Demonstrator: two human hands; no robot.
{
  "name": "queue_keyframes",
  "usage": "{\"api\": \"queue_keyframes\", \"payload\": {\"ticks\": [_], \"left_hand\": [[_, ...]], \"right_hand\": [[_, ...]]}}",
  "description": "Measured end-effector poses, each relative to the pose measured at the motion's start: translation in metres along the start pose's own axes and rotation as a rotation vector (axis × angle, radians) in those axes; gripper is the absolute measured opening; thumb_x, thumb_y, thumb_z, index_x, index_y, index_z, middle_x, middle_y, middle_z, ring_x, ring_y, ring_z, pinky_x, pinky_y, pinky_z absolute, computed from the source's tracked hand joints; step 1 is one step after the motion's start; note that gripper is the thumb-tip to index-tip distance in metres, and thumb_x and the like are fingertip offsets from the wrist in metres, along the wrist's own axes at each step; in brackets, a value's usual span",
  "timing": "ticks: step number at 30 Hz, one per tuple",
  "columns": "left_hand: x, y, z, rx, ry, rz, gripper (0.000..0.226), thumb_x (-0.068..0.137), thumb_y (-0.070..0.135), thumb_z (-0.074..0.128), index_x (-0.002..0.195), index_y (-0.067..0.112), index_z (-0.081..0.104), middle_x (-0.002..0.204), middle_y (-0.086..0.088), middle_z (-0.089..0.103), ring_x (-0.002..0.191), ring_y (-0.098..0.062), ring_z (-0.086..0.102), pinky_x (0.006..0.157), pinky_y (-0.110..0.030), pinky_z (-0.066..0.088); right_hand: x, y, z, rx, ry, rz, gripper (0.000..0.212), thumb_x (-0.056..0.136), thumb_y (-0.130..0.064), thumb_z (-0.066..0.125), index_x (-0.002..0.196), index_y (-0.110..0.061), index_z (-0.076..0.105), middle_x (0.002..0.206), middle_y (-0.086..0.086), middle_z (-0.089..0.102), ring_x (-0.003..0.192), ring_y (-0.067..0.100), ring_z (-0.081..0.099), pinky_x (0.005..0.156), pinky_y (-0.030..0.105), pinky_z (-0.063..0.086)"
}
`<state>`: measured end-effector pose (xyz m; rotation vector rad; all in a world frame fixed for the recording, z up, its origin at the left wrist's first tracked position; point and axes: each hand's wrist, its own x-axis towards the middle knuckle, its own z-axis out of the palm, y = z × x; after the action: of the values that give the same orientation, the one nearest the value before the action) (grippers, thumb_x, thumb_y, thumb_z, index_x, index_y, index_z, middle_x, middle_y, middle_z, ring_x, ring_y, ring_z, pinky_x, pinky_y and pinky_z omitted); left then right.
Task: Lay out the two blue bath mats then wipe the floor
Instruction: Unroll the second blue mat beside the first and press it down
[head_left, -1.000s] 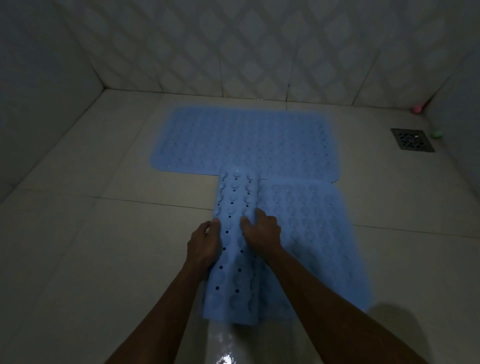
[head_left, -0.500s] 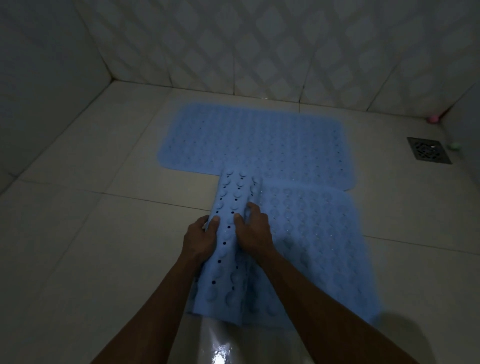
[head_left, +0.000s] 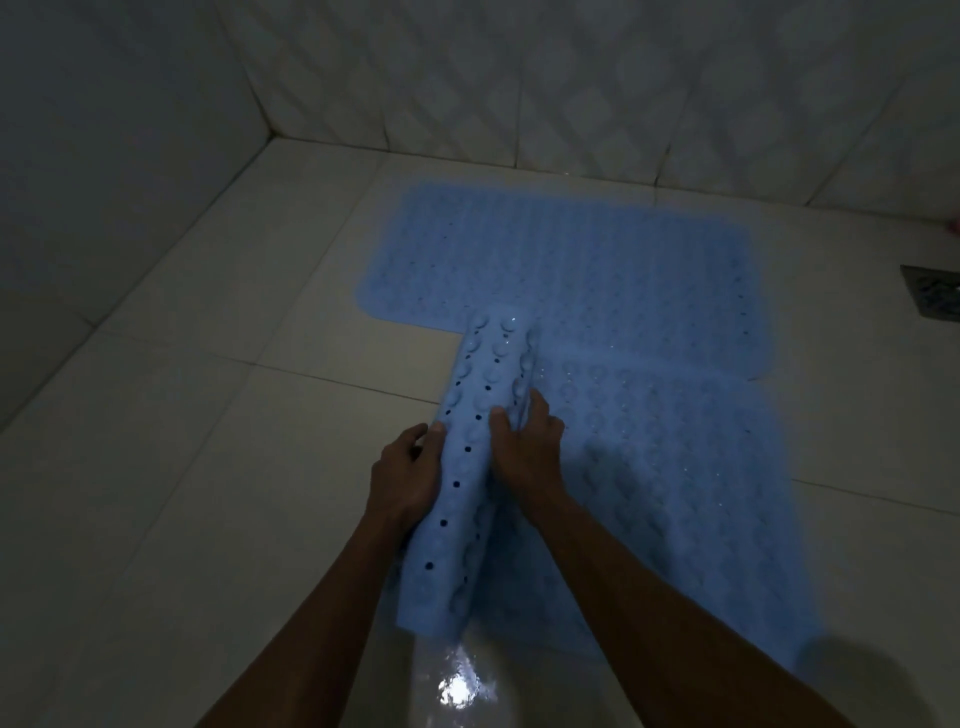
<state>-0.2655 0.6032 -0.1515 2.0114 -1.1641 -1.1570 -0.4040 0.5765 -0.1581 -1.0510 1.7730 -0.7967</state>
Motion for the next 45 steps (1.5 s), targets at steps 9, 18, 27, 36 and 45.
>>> {"api": "queue_keyframes", "payload": {"ticks": [9, 18, 27, 36, 45], "left_hand": [[0.001, -0.011, -0.026, 0.129, 0.002, 0.094, 0.048, 0.099, 0.051, 0.052, 0.134, 0.019, 0.056, 0.128, 0.000, 0.064, 0.099, -0.010, 0.056, 0.075, -0.020, 0.041], [0.017, -0.035, -0.045, 0.187, 0.138, 0.096, 0.053, 0.100, 0.046, 0.048, 0.141, 0.013, 0.048, 0.124, -0.009, 0.063, 0.114, -0.029, 0.061, 0.087, -0.028, 0.045], [0.028, -0.054, -0.065, 0.466, 0.116, 0.095, 0.069, 0.098, 0.042, 0.049, 0.157, 0.022, 0.020, 0.150, -0.010, 0.039, 0.133, -0.031, 0.042, 0.104, -0.048, 0.040], [0.043, -0.065, -0.075, 0.634, 0.222, 0.084, 0.057, 0.103, 0.053, 0.021, 0.154, 0.027, 0.025, 0.150, -0.008, 0.040, 0.132, -0.032, 0.043, 0.101, -0.055, 0.042], [0.079, -0.071, -0.086, 1.185, 0.341, 0.318, 0.062, 0.098, 0.023, 0.026, 0.160, 0.014, 0.021, 0.163, -0.019, 0.024, 0.150, -0.044, 0.021, 0.114, -0.074, 0.004]], "right_hand": [[-0.001, -0.021, 0.046, -0.027, -0.156, -0.054, 0.050, 0.105, -0.028, 0.049, 0.149, -0.008, 0.039, 0.147, 0.019, 0.050, 0.134, 0.034, 0.049, 0.111, 0.037, 0.038], [0.013, -0.029, 0.080, -0.204, -0.294, -0.118, 0.047, 0.106, -0.019, 0.040, 0.152, -0.012, 0.038, 0.155, 0.016, 0.043, 0.141, 0.032, 0.041, 0.119, 0.039, 0.029], [0.031, -0.033, 0.097, -0.332, -0.345, -0.219, 0.044, 0.106, -0.013, 0.040, 0.149, -0.006, 0.043, 0.155, 0.014, 0.043, 0.143, 0.027, 0.039, 0.116, 0.029, 0.025], [0.043, -0.026, 0.101, -0.478, -0.359, -0.265, 0.049, 0.105, -0.017, 0.042, 0.153, -0.012, 0.038, 0.158, 0.013, 0.037, 0.145, 0.031, 0.033, 0.119, 0.033, 0.021], [0.043, -0.020, 0.090, -0.740, -0.220, -0.373, 0.050, 0.102, -0.031, 0.044, 0.151, -0.024, 0.038, 0.156, 0.003, 0.036, 0.141, 0.029, 0.031, 0.107, 0.048, 0.038]]}}
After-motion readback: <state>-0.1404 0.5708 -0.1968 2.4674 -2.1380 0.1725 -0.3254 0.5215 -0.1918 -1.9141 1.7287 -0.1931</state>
